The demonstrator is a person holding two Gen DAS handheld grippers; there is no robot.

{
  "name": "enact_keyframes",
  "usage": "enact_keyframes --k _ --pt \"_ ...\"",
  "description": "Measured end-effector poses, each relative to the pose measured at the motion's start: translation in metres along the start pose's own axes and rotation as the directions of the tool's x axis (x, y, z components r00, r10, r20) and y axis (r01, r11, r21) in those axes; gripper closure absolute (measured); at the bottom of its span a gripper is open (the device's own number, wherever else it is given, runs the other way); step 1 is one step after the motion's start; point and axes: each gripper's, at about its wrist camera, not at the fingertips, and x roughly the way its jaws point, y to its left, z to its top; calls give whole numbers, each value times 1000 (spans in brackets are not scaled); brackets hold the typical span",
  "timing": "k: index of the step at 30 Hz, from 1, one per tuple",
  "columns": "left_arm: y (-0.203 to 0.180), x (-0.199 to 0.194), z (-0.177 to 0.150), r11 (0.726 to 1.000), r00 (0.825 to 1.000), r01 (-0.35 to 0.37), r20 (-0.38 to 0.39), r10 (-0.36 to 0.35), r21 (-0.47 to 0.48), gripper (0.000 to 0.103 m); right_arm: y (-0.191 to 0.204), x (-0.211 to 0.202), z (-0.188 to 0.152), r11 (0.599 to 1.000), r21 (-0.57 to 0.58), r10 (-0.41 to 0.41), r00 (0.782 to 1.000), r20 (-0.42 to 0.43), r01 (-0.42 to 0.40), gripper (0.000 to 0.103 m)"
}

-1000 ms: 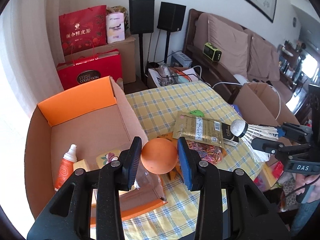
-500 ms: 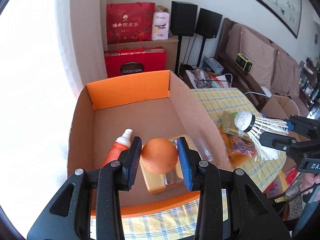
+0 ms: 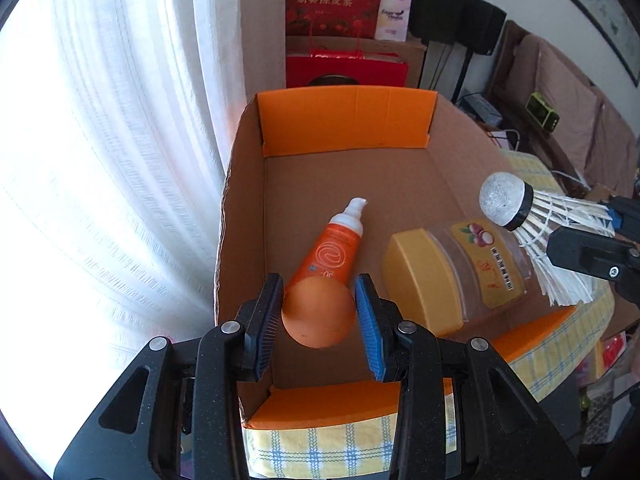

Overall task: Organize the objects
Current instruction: 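Carry the orange ball into the tray box and open the left tool, then lower the shuttlecock into the tray box and open the right tool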

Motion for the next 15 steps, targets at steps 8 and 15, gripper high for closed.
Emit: enact_keyframes --k 8,15 --pt "10 -3 -7 999 1000 -12 -14 11 -44 51 18 39 13 999 -4 34 998 -50 -34 48" --pt "26 -37 3 994 996 -22 86 31 -107 37 26 66 18 996 27 84 993 -79 -82 48"
